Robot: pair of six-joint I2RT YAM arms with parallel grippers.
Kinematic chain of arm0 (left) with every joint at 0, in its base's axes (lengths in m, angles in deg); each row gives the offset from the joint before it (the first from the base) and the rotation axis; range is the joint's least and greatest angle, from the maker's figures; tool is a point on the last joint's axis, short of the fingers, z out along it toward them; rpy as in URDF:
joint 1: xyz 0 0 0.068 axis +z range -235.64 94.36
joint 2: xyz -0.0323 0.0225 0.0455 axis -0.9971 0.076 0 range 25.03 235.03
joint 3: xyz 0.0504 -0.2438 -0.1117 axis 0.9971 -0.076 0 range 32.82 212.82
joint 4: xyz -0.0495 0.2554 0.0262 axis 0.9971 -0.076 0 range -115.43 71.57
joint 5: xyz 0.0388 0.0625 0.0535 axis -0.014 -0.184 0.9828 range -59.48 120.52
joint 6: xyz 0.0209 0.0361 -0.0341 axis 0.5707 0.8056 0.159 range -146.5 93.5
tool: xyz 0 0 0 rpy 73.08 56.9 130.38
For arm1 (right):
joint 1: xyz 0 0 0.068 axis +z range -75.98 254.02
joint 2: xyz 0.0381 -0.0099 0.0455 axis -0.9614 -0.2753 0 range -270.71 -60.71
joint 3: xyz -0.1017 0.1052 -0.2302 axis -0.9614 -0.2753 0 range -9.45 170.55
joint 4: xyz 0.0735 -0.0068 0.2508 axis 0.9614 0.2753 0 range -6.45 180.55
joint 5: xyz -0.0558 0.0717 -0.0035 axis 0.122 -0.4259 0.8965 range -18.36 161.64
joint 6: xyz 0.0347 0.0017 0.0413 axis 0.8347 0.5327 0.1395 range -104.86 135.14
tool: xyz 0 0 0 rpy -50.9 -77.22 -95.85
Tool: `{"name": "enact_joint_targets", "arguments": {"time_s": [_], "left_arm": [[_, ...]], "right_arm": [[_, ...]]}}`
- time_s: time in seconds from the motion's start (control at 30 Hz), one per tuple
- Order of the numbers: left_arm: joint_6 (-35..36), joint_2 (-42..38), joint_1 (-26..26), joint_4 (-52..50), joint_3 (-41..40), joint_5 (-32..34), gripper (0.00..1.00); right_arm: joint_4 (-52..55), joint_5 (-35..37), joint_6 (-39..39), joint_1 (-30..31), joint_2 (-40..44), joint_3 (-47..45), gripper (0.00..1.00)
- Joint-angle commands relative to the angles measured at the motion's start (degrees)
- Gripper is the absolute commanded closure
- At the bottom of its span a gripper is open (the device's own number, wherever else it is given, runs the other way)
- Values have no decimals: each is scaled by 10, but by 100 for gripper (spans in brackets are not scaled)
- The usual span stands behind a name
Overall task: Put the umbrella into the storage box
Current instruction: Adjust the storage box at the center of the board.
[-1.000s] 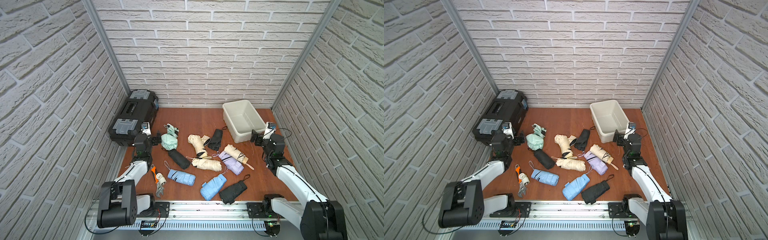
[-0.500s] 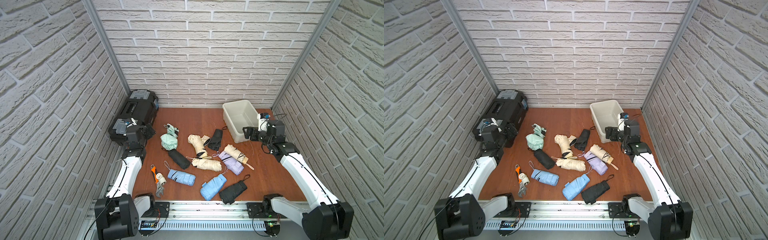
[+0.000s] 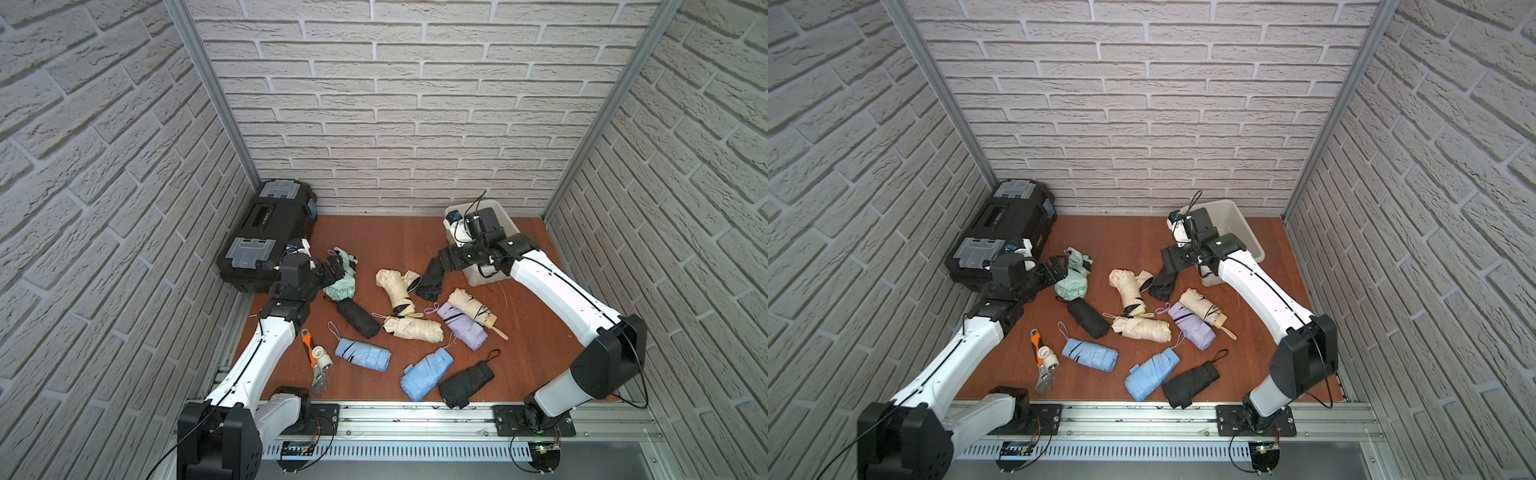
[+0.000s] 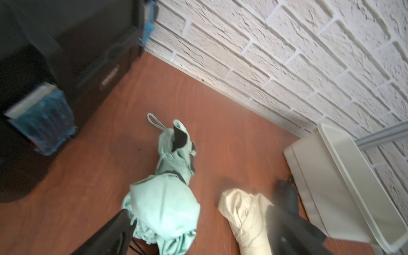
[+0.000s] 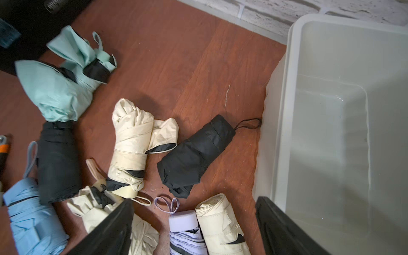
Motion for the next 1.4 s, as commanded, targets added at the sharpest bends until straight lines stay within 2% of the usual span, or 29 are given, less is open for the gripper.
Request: {"name": "enact_joint_targets", "arguments": {"time_s": [0.0, 0.17, 0.37, 0.53, 0.83, 0.93, 1.17, 1.37], "left_arm": [[-3, -3, -31, 0, 15, 1, 2], [-3, 11, -77, -2, 17, 2, 2], [-10, 23, -112, -1, 12, 3, 5], [-15, 24, -126, -3, 6, 5, 7], [-13, 15, -131, -17, 7, 9, 8], [-11, 14, -131, -21, 10, 10, 8], [-10, 14, -130, -27, 13, 12, 9], [-10, 20, -131, -28, 13, 12, 9]], "right_arm": [[37, 80, -21, 1, -25, 35, 11], [28, 176, -44, -2, -76, 74, 14], [31, 198, -71, -21, -144, 130, 23], [54, 168, -74, -41, -200, 185, 36], [76, 138, -67, -62, -268, 245, 53], [75, 113, -73, -69, -275, 247, 65], [87, 68, -115, -71, -281, 257, 87], [66, 30, -197, -63, -241, 212, 96]]}}
